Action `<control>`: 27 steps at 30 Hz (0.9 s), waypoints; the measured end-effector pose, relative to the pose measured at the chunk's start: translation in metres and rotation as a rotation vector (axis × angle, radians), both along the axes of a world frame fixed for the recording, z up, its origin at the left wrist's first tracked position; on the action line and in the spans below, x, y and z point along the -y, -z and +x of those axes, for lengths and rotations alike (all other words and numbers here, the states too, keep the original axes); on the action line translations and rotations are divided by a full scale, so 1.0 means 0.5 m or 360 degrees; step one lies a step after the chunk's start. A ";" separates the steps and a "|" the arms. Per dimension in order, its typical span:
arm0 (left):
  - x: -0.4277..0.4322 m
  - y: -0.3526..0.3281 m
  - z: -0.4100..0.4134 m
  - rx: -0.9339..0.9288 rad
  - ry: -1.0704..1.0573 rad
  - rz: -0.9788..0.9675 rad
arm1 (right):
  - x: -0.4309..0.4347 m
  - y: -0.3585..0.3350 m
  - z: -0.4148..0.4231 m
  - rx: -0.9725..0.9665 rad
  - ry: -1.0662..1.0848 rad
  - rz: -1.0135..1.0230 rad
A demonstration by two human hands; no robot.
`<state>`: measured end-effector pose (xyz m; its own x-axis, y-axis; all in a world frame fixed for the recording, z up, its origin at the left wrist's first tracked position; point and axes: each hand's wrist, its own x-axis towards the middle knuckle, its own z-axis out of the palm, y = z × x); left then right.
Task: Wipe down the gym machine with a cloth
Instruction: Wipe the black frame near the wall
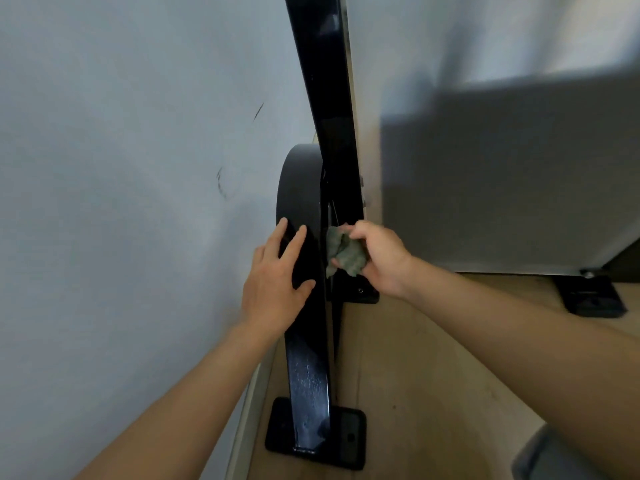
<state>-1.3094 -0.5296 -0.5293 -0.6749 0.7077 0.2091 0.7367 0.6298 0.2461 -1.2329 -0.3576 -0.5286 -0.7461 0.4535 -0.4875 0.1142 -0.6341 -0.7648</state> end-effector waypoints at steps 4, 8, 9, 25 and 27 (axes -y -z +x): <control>-0.008 0.010 0.010 0.0022 -0.0064 0.0081 | -0.010 0.002 -0.009 -0.0105 0.0103 0.0103; -0.007 0.007 -0.012 0.0041 -0.0051 0.0140 | -0.006 0.020 -0.015 -0.0160 0.0119 0.0380; -0.005 0.005 -0.016 0.0030 -0.0042 0.0134 | -0.004 0.022 -0.016 -0.0147 0.0116 0.0462; 0.002 0.003 -0.036 -0.0055 0.0029 0.0143 | 0.037 0.105 0.010 0.0066 -0.0134 0.1179; 0.003 0.004 -0.037 -0.0065 0.0036 0.0139 | 0.047 0.121 0.016 0.0092 -0.0140 0.1155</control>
